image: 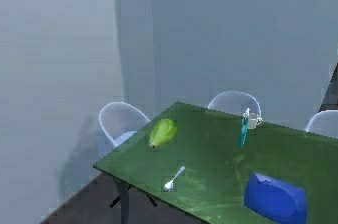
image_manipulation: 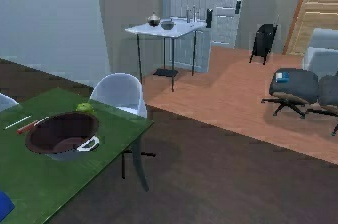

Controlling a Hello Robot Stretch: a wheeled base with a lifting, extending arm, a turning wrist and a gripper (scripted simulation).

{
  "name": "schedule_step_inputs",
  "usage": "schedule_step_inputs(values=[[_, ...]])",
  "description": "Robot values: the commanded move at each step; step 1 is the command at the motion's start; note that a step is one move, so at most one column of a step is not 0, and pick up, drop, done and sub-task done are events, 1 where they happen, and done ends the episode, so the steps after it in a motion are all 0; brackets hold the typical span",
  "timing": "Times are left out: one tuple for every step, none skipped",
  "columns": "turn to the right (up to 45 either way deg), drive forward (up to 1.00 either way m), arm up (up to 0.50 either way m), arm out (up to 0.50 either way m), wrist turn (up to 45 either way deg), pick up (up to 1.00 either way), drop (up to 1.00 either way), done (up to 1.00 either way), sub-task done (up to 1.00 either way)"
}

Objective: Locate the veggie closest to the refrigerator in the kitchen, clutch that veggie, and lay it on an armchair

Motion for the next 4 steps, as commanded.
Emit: schedule_step_inputs(values=[[0.0, 0.05, 0.0, 0.0, 0.0, 0.0, 0.0, 0.0, 0.0], [-45.0, 0.0, 0.0, 0.0, 0.0, 0.0, 0.0, 0.0, 0.0], [-42.0, 0.0, 0.0, 0.0, 0.0, 0.0, 0.0, 0.0, 0.0], [42.0, 0.0, 0.0, 0.0, 0.0, 0.0, 0.0, 0.0, 0.0]])
